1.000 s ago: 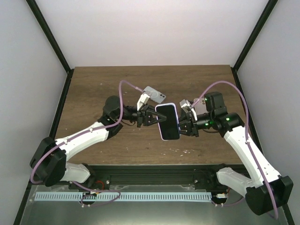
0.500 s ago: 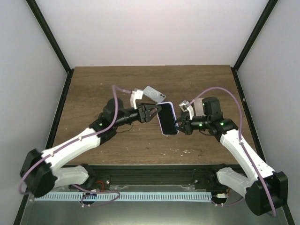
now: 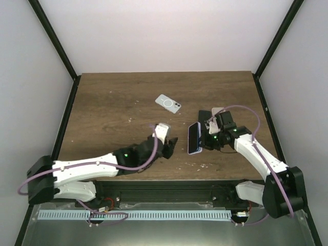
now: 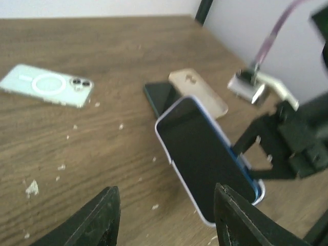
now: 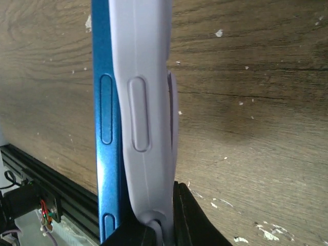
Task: Take the phone out of the phone case
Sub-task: Remove the phone case from the phone.
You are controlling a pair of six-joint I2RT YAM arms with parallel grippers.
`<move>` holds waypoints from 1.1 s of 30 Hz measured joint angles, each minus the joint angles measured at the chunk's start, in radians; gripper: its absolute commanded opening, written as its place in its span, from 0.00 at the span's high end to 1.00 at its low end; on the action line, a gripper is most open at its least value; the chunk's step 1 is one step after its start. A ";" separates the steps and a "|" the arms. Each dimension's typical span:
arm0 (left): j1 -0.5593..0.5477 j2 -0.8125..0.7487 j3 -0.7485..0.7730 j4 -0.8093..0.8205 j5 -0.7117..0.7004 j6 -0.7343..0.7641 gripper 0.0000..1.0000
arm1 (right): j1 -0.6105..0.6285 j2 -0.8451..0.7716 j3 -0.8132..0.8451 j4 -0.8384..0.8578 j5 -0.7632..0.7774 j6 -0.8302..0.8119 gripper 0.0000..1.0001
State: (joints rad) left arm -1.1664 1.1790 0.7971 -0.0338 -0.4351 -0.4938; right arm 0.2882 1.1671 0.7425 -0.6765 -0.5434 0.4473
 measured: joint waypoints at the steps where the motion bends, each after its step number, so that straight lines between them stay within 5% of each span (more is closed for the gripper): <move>1: -0.027 0.036 0.001 -0.004 -0.027 0.003 0.48 | 0.000 0.010 -0.002 0.005 0.005 0.010 0.99; 11: -0.163 0.372 0.121 -0.014 -0.156 0.021 0.45 | 0.000 0.091 -0.071 0.150 0.042 0.065 0.99; 33: -0.163 0.597 0.196 0.113 -0.057 0.065 0.47 | 0.000 0.078 -0.177 0.282 0.021 0.064 0.99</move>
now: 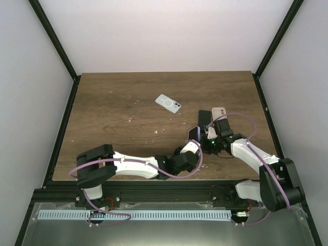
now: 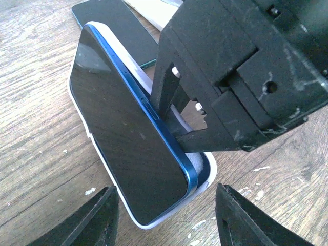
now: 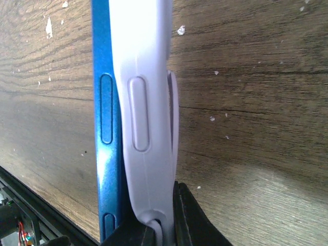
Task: Take the phone out of the phone case
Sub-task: Remove the phone case from the phone.
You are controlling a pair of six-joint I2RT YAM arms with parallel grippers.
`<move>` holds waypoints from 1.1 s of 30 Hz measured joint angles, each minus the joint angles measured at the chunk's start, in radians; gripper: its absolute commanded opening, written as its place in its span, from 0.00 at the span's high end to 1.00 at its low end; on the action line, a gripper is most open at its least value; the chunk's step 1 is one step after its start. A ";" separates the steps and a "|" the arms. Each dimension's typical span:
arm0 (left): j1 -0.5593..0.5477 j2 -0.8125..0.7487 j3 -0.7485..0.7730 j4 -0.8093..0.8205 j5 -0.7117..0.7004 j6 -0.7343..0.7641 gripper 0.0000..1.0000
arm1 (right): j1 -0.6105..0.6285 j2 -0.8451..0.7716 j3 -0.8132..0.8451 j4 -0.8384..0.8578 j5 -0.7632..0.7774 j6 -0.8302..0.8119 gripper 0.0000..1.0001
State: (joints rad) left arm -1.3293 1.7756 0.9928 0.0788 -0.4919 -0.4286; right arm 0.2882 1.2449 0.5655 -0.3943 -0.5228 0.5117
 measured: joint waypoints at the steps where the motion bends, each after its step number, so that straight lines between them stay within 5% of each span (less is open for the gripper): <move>1: 0.000 0.005 0.002 0.000 0.000 0.003 0.47 | 0.000 0.001 0.000 0.000 0.000 -0.002 0.99; 33: -0.020 0.146 0.152 -0.154 -0.167 0.078 0.55 | -0.003 0.109 0.024 0.006 -0.055 -0.031 0.99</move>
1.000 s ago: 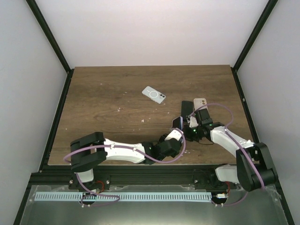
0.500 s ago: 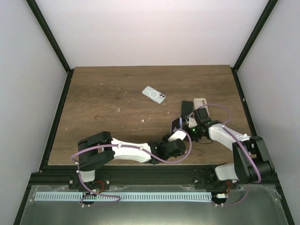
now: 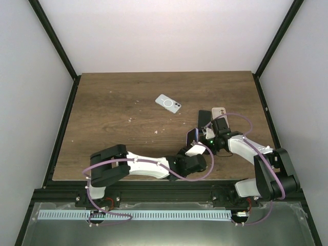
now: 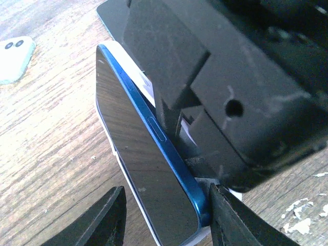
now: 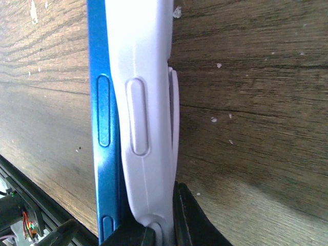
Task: Take the phone out of the phone case
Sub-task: Remove the phone case from the phone.
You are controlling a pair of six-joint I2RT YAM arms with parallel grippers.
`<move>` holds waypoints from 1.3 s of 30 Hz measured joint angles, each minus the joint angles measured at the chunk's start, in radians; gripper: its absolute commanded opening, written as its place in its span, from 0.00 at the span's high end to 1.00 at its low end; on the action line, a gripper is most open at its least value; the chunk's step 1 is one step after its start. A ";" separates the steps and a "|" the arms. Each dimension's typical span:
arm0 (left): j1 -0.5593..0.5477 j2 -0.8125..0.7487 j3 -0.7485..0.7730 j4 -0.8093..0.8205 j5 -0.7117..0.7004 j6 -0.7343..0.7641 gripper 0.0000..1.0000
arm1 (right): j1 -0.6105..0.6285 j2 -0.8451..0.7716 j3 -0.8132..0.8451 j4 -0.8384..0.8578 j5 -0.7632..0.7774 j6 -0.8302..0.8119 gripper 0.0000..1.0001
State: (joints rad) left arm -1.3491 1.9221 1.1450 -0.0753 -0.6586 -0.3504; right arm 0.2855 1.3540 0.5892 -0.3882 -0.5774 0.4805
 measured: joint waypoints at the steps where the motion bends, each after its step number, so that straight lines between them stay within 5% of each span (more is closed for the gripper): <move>1: -0.001 0.003 0.001 0.000 -0.008 0.007 0.53 | 0.000 0.000 0.000 0.001 -0.001 0.000 0.99; 10: -0.006 0.054 0.014 0.023 -0.110 0.116 0.54 | 0.000 0.005 0.000 0.010 -0.017 0.001 0.99; 28: -0.019 0.042 -0.050 0.142 -0.179 0.225 0.99 | -0.002 0.008 0.000 0.053 -0.070 0.034 0.99; 39: -0.018 -0.046 -0.119 0.180 -0.159 0.166 1.00 | 0.009 -0.049 0.000 0.041 -0.078 0.037 0.99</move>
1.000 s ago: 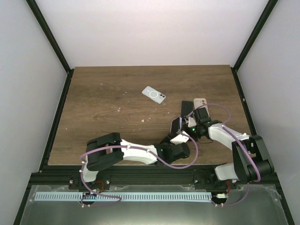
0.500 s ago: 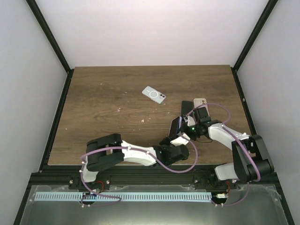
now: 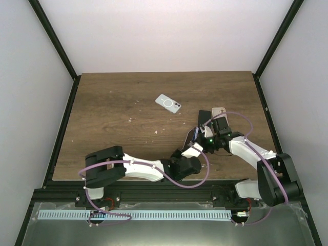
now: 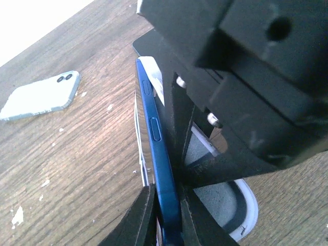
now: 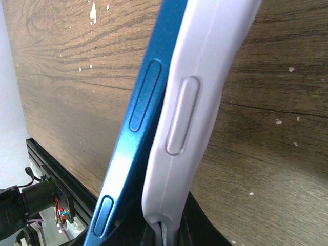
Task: Take the phone out of the phone case
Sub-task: Remove the phone case from the phone.
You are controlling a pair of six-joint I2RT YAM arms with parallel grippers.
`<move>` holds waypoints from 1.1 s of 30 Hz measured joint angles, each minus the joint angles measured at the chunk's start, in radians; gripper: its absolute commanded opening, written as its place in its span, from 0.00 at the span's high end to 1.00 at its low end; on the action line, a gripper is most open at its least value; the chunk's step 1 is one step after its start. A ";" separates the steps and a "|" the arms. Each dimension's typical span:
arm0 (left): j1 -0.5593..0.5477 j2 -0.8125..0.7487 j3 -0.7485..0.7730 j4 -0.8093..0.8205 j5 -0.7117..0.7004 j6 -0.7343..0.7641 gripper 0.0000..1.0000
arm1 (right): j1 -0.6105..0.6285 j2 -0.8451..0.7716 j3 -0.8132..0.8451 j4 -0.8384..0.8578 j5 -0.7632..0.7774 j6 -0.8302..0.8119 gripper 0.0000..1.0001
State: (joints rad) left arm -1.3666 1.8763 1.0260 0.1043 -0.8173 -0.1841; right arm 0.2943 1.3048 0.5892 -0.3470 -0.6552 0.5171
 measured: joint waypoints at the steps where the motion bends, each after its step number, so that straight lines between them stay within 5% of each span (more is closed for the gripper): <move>1: 0.000 -0.005 -0.002 0.000 0.004 -0.010 1.00 | 0.000 -0.005 0.000 -0.004 0.001 0.000 0.99; 21: 0.015 -0.169 -0.089 -0.047 -0.008 -0.109 1.00 | -0.013 -0.039 0.001 -0.035 0.130 -0.054 0.99; 33: 0.009 -0.390 -0.190 -0.092 -0.056 -0.049 1.00 | -0.226 -0.121 0.132 0.013 0.221 -0.241 0.99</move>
State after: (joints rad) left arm -1.3579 1.4860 0.8364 0.0120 -0.8734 -0.2333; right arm 0.0681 1.1843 0.7208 -0.3344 -0.4339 0.2764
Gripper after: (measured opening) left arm 0.078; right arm 0.064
